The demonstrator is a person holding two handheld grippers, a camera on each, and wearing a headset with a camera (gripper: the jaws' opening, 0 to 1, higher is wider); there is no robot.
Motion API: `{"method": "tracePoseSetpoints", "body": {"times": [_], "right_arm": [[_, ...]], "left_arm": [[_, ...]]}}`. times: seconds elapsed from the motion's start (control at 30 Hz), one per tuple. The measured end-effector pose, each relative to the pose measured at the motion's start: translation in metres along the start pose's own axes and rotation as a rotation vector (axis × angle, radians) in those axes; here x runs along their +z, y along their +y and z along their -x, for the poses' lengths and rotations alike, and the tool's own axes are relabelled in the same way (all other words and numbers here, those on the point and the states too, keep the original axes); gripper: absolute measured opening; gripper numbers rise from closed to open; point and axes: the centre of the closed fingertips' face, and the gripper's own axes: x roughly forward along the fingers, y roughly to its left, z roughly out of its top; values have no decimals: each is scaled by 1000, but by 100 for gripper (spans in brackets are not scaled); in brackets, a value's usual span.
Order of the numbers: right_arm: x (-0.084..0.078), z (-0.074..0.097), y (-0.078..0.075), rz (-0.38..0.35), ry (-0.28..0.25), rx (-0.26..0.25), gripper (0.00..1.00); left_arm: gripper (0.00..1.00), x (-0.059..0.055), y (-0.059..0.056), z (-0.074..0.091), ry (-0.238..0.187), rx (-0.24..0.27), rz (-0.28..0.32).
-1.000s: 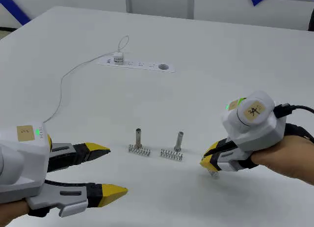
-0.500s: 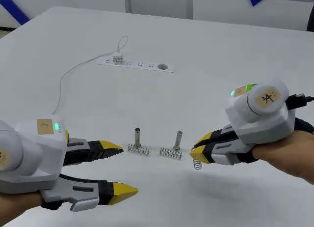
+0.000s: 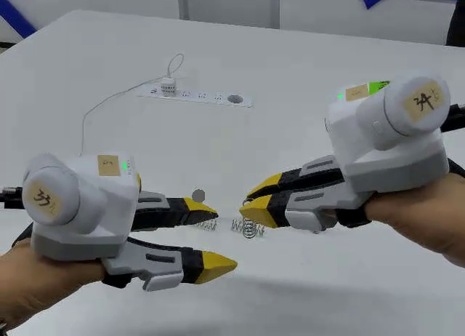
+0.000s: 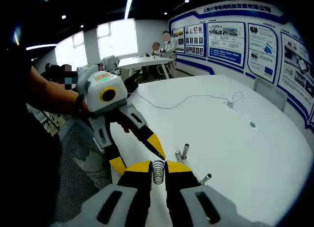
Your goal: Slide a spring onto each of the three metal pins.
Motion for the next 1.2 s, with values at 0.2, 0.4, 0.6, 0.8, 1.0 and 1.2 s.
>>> {"method": "tracePoseSetpoints", "body": {"times": [0.2,0.4,0.6,0.8,1.0,1.2], "right_arm": [[7,-4,12,2,-19,34,11],[10,-6,18,9,-23,52,11],[9,-6,17,16,-18,52,11],[7,-6,18,25,-12,50,11],[8,-7,21,53,-14,61,16],[6,-9,20,64,-5,54,15]], "left_arm": [[37,7,-3,-2,-26,-12,11],[28,10,-7,-3,-37,-23,-3],[16,13,-10,-4,-48,-35,-15],[12,13,-12,-6,-45,-44,4],[11,15,-10,-4,-52,-40,28],[11,14,-9,-3,-48,-36,22]]}}
